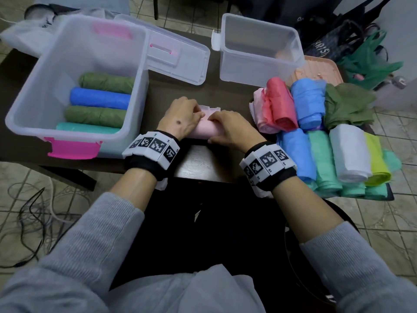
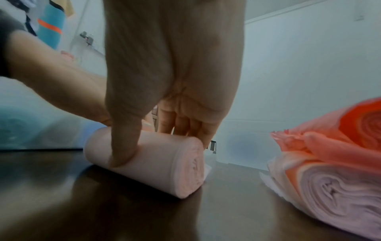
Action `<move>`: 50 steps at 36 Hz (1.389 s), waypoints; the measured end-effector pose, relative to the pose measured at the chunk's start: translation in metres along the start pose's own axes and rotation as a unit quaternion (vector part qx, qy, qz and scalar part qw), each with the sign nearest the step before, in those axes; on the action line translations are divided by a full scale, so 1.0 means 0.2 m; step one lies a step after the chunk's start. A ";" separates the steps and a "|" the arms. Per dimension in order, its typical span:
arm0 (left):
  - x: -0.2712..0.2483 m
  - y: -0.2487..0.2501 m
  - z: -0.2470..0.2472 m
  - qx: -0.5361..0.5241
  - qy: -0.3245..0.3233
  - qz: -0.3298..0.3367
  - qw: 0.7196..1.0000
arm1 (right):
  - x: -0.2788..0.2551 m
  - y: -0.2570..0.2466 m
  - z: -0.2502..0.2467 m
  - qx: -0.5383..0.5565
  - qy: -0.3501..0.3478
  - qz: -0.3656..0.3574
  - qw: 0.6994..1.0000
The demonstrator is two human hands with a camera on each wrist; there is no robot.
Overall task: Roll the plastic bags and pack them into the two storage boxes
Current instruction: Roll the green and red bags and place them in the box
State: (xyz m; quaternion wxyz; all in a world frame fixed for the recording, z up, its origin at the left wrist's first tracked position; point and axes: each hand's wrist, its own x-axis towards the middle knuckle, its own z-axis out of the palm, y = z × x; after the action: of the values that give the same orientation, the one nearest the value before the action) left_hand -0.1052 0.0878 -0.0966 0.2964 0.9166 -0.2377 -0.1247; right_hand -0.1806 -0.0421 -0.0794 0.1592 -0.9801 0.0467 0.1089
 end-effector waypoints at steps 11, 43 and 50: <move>-0.08 -0.06 0.08 -0.031 0.019 0.011 0.999 | 0.05 0.03 -0.05 0.033 -0.080 0.006 0.996; -0.14 0.01 0.06 -0.057 -0.025 -0.056 0.997 | -0.03 -0.02 0.13 -0.045 0.001 -0.020 0.999; -0.19 0.14 -0.10 -0.098 0.079 0.016 0.992 | 0.02 -0.03 0.13 -0.005 0.007 0.000 1.000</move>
State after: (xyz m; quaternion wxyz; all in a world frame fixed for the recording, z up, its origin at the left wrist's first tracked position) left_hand -0.1406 0.0967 -0.0603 0.4044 0.8862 -0.2151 -0.0695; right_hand -0.1816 -0.0292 -0.1024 0.1539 -0.9816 0.0475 0.1024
